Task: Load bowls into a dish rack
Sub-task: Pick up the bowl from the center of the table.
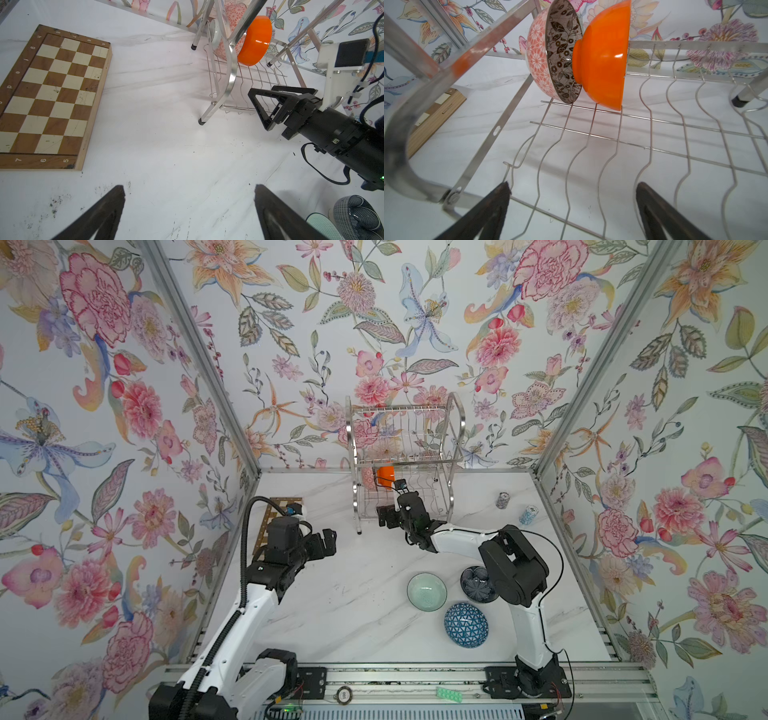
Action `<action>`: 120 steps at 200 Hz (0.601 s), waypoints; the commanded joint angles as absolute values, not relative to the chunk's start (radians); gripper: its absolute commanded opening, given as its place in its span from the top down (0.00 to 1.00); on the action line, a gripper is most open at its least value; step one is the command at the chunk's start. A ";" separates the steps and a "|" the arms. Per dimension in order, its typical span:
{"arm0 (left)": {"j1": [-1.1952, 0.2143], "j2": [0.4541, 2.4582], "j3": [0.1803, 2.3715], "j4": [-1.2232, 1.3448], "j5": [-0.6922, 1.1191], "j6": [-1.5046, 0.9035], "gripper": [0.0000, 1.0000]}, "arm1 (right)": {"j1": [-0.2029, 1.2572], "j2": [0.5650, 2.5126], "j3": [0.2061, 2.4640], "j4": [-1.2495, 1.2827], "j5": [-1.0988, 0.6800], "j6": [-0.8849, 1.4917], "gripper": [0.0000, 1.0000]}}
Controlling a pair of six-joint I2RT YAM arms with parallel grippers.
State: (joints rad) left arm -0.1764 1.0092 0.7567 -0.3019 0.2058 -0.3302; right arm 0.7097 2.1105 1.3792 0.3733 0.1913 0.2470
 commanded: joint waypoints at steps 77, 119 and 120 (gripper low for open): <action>-0.185 0.989 0.741 -0.299 0.195 -0.307 0.01 | 0.808 1.898 1.158 0.513 0.174 0.095 0.08; -0.185 0.987 0.742 -0.307 0.178 -0.311 0.01 | 0.912 1.698 0.981 0.442 0.234 0.035 0.12; -0.186 0.988 0.743 -0.308 0.178 -0.311 0.01 | 0.914 1.692 0.978 0.437 0.236 0.035 0.12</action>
State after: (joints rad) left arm -0.1764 1.0000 0.7567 -0.3019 0.2016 -0.3302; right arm 0.8547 1.8168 1.0630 0.4835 0.1997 0.0856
